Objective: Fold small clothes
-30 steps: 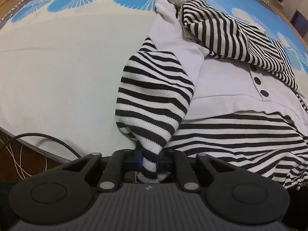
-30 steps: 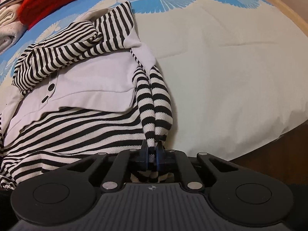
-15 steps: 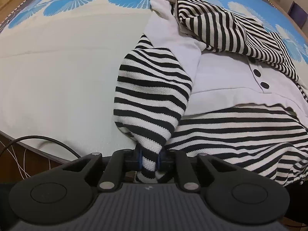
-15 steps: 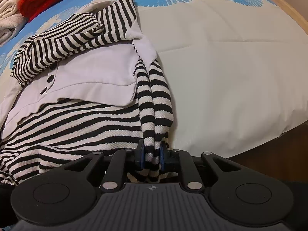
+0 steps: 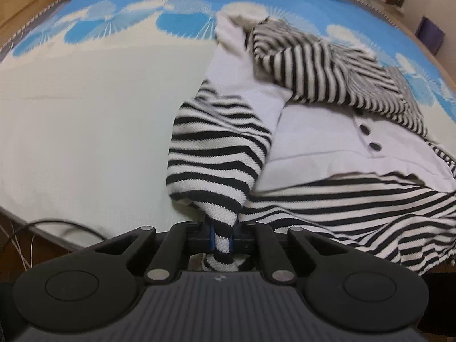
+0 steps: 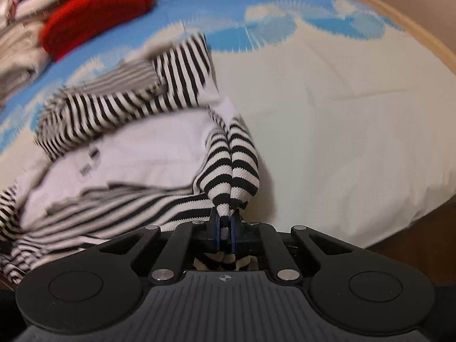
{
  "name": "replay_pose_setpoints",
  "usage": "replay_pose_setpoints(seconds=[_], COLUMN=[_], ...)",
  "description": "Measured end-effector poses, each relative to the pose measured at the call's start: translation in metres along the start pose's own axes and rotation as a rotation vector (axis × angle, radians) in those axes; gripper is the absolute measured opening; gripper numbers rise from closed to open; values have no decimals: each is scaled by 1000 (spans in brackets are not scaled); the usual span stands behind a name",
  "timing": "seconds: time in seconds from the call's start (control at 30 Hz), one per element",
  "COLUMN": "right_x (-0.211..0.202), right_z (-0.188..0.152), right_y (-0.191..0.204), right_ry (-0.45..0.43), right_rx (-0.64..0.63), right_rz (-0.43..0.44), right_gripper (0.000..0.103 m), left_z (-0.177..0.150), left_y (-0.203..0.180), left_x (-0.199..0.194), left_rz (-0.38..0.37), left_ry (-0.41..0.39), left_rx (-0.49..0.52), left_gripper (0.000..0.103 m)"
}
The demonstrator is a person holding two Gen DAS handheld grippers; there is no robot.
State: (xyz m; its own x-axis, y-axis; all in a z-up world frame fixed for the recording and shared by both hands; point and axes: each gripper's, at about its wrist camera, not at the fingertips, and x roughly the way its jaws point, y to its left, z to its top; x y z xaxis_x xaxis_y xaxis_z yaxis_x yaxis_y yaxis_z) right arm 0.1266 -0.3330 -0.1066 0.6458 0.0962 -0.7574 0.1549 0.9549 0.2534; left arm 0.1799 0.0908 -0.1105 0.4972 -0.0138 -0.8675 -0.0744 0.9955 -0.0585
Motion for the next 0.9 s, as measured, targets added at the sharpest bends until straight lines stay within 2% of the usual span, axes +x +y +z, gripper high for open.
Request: replay_pose_setpoints(seconds=[0.13,0.3,0.5,0.6,0.7,0.8,0.9], right_x=[-19,-36,-75,-109,-143,-149,-115], right_z=[6,15,16,13,15,31,61], right_y=[-4,-13,-19,-28,-39,-46,-41], right_ry=[-85,-144,-203,-246,-287,-288,-229], right_rx=[21,53,64,100,106,98,74], right_rz=[38,84,168,223,267,276,255], right_gripper=[6,5,5,5,5,5,5], left_z=[1,1,8,10,17,41,76], left_y=[-9,-21,-1,17,33,43,43], left_x=[-14,-35,-88,-121,-139,-123,-76], left_rz=[-15,-52,-186,-258,-281,-314,-310], left_ry=[-78,-173,-224,-233,-225,-167,-102], left_rx=[41,96,-4,-25,-24,-23,-2], left_gripper=[8,8,8,8,8,8,9])
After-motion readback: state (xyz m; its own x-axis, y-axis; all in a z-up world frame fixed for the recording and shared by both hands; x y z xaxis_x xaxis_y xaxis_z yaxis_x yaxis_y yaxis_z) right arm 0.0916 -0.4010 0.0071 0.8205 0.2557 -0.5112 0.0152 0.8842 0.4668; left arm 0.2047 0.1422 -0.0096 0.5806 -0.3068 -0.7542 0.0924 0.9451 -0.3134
